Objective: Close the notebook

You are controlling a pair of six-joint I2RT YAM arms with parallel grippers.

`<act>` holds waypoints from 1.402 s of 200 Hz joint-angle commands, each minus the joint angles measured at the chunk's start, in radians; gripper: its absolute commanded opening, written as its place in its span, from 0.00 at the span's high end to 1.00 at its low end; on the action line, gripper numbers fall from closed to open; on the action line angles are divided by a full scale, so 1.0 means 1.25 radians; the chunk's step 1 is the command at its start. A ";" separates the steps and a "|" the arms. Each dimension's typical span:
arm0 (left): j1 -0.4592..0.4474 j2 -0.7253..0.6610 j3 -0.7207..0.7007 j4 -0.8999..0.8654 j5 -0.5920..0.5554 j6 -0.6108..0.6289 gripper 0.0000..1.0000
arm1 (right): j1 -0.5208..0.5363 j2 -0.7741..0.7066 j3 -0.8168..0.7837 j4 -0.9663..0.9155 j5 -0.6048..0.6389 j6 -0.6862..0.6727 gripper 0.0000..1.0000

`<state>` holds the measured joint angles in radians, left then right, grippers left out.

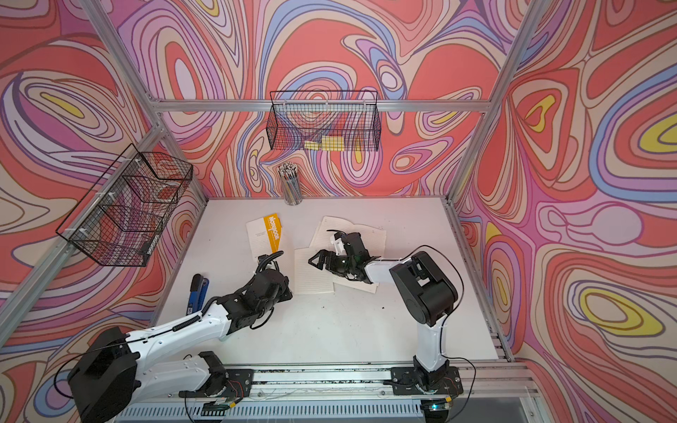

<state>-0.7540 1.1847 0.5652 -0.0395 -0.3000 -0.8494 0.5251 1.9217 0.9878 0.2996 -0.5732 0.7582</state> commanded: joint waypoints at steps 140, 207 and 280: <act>-0.004 0.124 0.049 0.232 0.244 0.103 0.49 | 0.005 0.007 -0.024 0.036 0.001 0.016 0.02; -0.005 0.133 0.073 0.255 0.271 0.120 0.40 | 0.005 -0.003 -0.022 0.030 0.005 0.016 0.02; -0.005 0.179 0.059 0.308 0.286 0.126 0.39 | 0.005 -0.104 0.016 -0.057 0.042 -0.020 0.02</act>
<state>-0.7547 1.3823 0.6373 0.2886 0.0399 -0.7021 0.5251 1.8702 0.9760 0.2775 -0.5488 0.7666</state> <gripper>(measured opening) 0.609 0.984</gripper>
